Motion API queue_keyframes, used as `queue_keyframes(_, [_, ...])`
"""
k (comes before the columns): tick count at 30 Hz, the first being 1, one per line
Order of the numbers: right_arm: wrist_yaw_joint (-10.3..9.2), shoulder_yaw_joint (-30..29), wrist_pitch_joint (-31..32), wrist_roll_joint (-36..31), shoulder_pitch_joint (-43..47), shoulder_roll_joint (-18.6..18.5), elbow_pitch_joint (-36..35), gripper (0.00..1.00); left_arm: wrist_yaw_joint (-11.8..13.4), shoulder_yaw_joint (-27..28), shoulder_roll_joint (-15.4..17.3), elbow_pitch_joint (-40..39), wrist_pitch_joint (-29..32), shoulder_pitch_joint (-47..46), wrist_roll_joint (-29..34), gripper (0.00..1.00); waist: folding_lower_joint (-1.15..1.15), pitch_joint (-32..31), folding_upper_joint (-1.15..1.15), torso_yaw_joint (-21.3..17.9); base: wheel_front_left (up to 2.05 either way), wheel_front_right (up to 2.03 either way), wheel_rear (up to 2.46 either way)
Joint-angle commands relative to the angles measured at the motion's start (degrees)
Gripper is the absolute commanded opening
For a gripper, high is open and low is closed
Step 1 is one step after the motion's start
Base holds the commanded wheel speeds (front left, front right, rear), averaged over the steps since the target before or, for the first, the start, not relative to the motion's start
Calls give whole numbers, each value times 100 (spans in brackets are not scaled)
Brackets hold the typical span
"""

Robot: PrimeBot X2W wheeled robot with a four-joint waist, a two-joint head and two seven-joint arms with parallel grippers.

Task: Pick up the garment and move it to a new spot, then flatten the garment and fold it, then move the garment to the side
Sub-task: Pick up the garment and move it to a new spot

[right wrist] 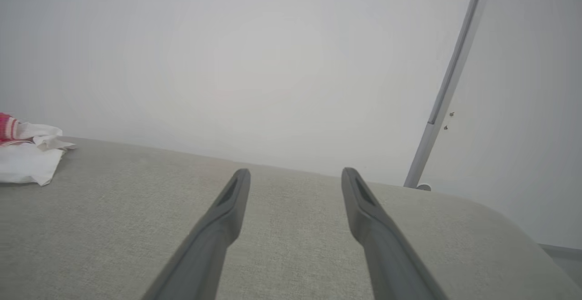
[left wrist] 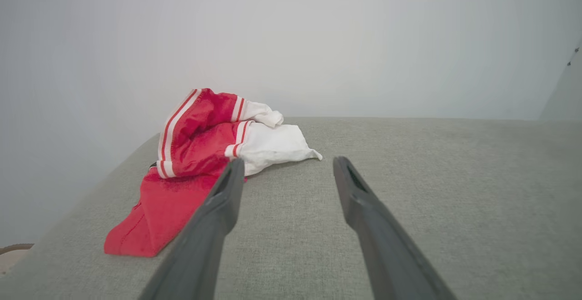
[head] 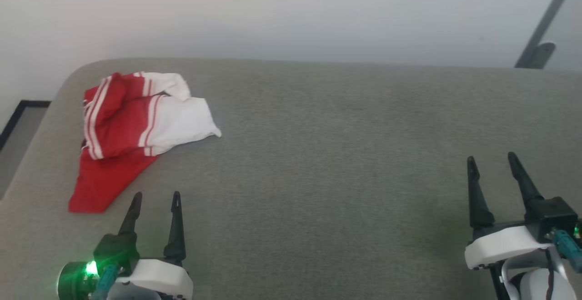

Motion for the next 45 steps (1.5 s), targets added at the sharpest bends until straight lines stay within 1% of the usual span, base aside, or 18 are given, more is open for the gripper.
queue_keyframes(1, [-2,38,-33,74,27,30,45,100,-48,45,-18,45,-25,-81,-22,100,0,24,0,235,0,0,0])
queue_keyframes(7, [-2,246,-32,303,21,27,240,100,-180,190,-121,189,-22,-111,-111,100,0,58,0,839,0,0,0])
queue_keyframes(8, [-2,246,-32,303,21,27,240,100,-180,190,-121,189,-22,-111,-111,100,0,58,0,839,0,0,0])
queue_keyframes(12, [-2,420,-27,519,-37,-22,409,100,-272,259,-158,250,-22,-159,-134,100,0,81,0,1288,0,0,0])
queue_keyframes(23, [-2,758,-27,1110,-97,-38,731,100,-334,478,-223,316,-21,-172,-386,100,0,96,0,2481,0,0,0])
queue_keyframes(27, [-2,1155,-27,1298,-235,-22,899,100,-274,656,-227,239,-21,-41,-705,100,0,147,0,2588,0,0,0])
queue_keyframes(37, [-2,2167,-27,1873,-707,-82,1315,100,-117,898,-226,-60,-21,296,-1273,100,0,210,0,2669,0,0,0])
queue_keyframes(41, [-2,2387,-27,1995,-838,-106,1369,100,-85,958,-226,-139,-21,409,-1417,100,0,226,0,2680,0,0,0])
queue_keyframes(44, [-2,2446,-27,2047,-893,-129,1378,100,-86,977,-227,-174,-21,406,-1447,100,0,237,0,2678,0,0,0])
queue_keyframes(45, [-2,2431,-27,2080,-911,-142,1359,100,-138,935,-228,-125,-21,372,-1436,100,0,236,0,2666,0,0,0])
